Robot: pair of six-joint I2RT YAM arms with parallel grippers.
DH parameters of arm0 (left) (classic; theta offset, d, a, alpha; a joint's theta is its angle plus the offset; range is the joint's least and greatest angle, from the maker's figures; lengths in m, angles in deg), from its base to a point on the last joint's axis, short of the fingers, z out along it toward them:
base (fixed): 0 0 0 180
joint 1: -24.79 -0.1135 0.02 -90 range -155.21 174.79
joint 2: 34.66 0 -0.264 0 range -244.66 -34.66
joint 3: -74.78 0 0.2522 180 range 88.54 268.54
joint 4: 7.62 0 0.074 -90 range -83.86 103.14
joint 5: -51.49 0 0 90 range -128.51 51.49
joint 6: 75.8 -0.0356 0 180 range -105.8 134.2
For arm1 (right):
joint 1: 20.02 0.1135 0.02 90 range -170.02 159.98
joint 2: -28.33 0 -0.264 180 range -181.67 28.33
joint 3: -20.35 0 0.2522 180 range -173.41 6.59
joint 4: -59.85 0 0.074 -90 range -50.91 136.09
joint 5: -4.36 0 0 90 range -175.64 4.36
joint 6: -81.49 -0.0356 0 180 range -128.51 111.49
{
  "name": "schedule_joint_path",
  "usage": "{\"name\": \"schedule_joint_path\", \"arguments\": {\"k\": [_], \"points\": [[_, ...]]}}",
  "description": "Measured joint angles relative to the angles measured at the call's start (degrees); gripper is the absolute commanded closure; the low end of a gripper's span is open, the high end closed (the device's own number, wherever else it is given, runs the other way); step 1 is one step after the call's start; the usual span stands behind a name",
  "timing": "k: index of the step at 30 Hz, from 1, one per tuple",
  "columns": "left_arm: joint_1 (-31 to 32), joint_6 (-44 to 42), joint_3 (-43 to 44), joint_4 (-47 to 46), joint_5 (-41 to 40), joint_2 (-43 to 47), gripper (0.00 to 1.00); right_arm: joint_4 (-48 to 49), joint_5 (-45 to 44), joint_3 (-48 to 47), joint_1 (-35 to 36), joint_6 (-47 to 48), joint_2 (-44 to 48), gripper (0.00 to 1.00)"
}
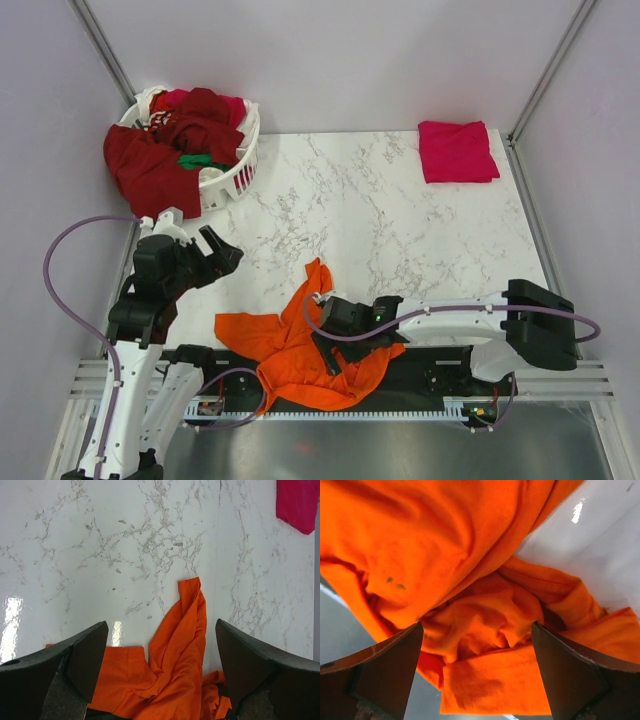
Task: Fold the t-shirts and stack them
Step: Move the tshirt to the center of the board
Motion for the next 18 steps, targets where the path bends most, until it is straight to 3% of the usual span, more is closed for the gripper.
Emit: {"name": "schedule_joint_path", "arguments": {"k": [2, 4, 5, 8, 9, 10, 14, 18], "points": [[0.00, -0.07, -0.42, 0.31, -0.39, -0.07, 0.04, 0.98, -0.04, 0.13, 0.48, -0.52, -2.21, 0.06], [0.00, -0.11, -0.68, 0.63, -0.90, -0.07, 0.04, 1.99, -0.09, 0.17, 0.46, -0.76, -2.86, 0.23], [0.00, -0.11, -0.70, 0.79, -1.11, -0.09, 0.04, 2.64, -0.07, 0.17, 0.44, -0.87, -3.15, 0.42], [0.00, -0.11, -0.70, 0.79, -1.29, -0.07, 0.04, 4.66, 0.11, 0.17, 0.46, -0.79, -4.52, 0.69], [0.00, -0.11, -0.76, 0.79, -1.31, -0.07, 0.04, 5.22, 0.04, 0.17, 0.46, -0.42, -5.18, 0.95], [0.00, -0.11, -0.83, 0.79, -1.31, -0.02, 0.04, 5.38, -0.20, 0.15, 0.39, 0.00, -5.79, 1.00], [0.00, -0.11, -1.22, 0.79, -1.40, 0.26, 0.04, 3.13, -1.22, -1.46, -1.70, 2.40, -5.86, 1.00], [0.00, -0.11, -1.33, 0.81, -1.53, 1.36, 0.04, -5.90, -6.32, -9.42, -11.15, 8.44, -2.91, 1.00]]}}
